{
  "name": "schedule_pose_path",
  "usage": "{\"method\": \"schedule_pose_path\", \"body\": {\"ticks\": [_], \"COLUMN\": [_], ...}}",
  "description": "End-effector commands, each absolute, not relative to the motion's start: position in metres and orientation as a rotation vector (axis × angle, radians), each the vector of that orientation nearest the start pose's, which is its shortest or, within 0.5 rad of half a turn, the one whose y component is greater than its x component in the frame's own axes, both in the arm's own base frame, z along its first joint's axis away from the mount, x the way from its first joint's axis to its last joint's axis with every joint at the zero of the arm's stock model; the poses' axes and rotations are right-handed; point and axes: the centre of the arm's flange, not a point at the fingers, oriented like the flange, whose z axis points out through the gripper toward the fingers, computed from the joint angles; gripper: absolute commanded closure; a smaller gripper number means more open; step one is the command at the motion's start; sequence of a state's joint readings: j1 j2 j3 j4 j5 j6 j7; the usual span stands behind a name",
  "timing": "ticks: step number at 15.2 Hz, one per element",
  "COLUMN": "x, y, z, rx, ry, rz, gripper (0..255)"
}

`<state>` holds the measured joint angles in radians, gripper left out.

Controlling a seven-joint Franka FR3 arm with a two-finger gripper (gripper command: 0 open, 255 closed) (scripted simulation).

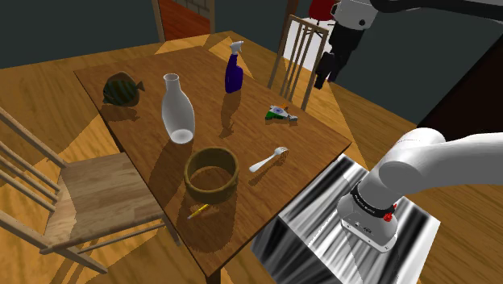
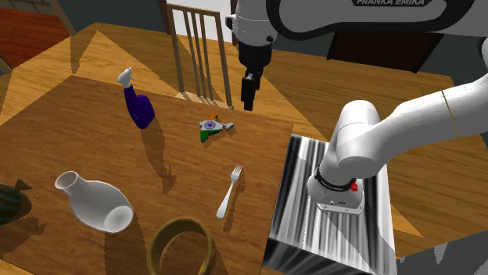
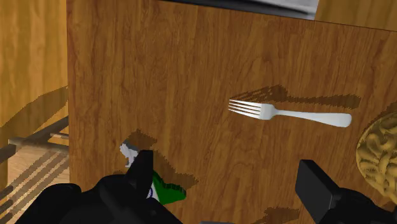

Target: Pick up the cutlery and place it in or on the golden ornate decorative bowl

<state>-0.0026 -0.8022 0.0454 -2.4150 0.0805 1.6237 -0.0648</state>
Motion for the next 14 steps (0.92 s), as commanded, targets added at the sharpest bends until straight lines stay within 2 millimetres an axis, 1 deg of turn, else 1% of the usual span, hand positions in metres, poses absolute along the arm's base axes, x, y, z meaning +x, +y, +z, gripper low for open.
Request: {"method": "schedule_pose_path", "body": {"ticks": [1,5,8,11,14], "x": [0.306,0.331,0.346,0.356,0.362], "y": [0.025,0.047,0.067,0.089,0.112], "z": [0.572,0.528,0.494,0.46,0.425], "rx": [-3.091,-3.062,-3.014,-2.945,-2.854], "ry": [-0.139,-0.485,-0.742,-0.994,-1.24], "rz": [-0.017,0.034,0.073,0.111,0.149], "gripper": [0,0,0,0,0]}}
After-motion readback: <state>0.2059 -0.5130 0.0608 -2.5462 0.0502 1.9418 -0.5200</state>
